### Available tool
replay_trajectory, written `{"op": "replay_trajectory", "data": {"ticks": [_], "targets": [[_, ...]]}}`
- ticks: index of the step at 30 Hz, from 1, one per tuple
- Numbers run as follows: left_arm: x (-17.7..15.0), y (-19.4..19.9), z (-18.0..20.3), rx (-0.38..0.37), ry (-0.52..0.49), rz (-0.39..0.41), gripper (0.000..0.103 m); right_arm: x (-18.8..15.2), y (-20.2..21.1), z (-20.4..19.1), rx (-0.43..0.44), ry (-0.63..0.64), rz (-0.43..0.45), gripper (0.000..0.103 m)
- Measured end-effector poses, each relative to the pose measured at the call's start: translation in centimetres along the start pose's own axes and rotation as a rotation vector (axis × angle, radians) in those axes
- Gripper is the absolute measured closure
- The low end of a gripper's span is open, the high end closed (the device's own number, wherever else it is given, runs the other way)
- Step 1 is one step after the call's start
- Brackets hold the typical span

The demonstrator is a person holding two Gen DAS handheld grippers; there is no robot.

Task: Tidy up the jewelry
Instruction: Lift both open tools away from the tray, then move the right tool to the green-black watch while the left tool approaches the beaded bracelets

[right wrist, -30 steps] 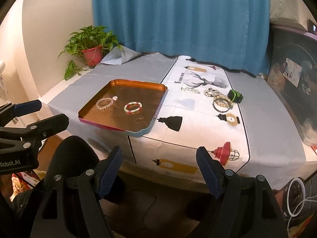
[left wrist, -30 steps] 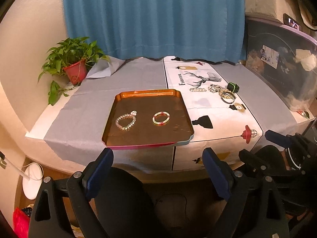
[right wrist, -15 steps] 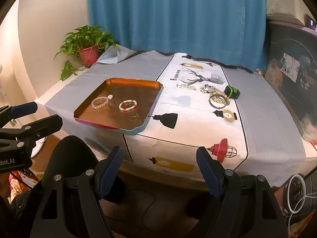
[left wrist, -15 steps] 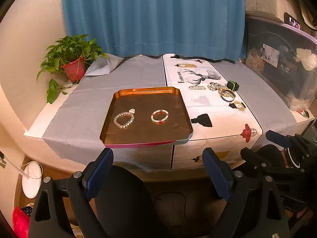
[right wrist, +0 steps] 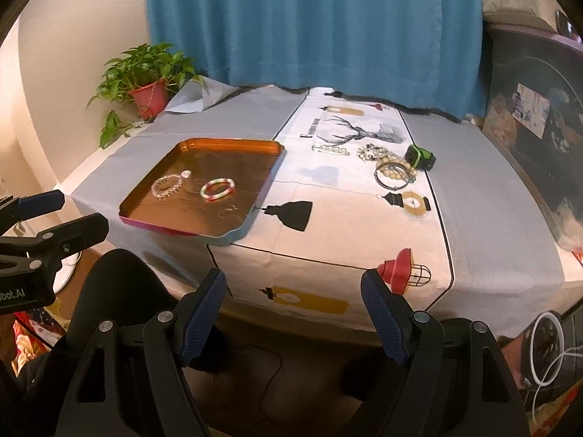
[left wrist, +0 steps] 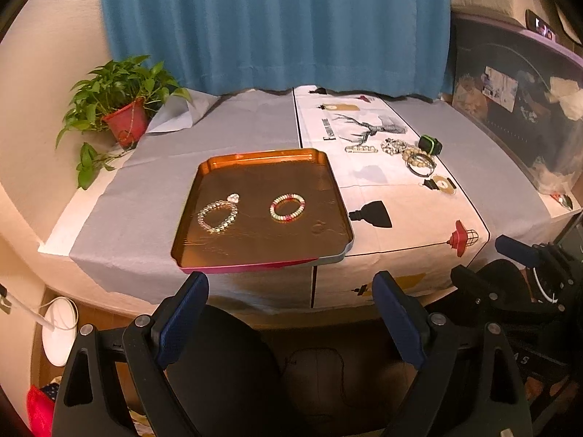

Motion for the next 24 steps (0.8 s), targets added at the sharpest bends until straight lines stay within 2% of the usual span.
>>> {"op": "replay_trajectory", "data": {"ticks": [11, 19, 24], "targets": [[2.2, -2.8, 1.5, -0.022, -0.043, -0.036, 0.014, 0.4, -1.5, 4.3, -0.057, -0.099, -0.002, 0.026], [5.4, -5.4, 3.2, -0.054, -0.070, -0.041, 0.014, 1.4, -3.3, 10.0, -0.135, -0.193, -0.008, 0.026], [8.4, -7.8, 5.0, -0.072, -0.101, -0.048, 0.014, 2.0, -4.3, 14.2, -0.185, -0.270, -0.007, 0.026]]}}
Point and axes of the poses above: each gripper's, at about its wrist camera, not at the fingertips, and y roughly against the way its jaws point, z to its right, x to its top, the point moved 1 cm from there along -y, roughly the way its jaws point, and after that the axes turned 5 degrees about -y, right-handed, at the moved point
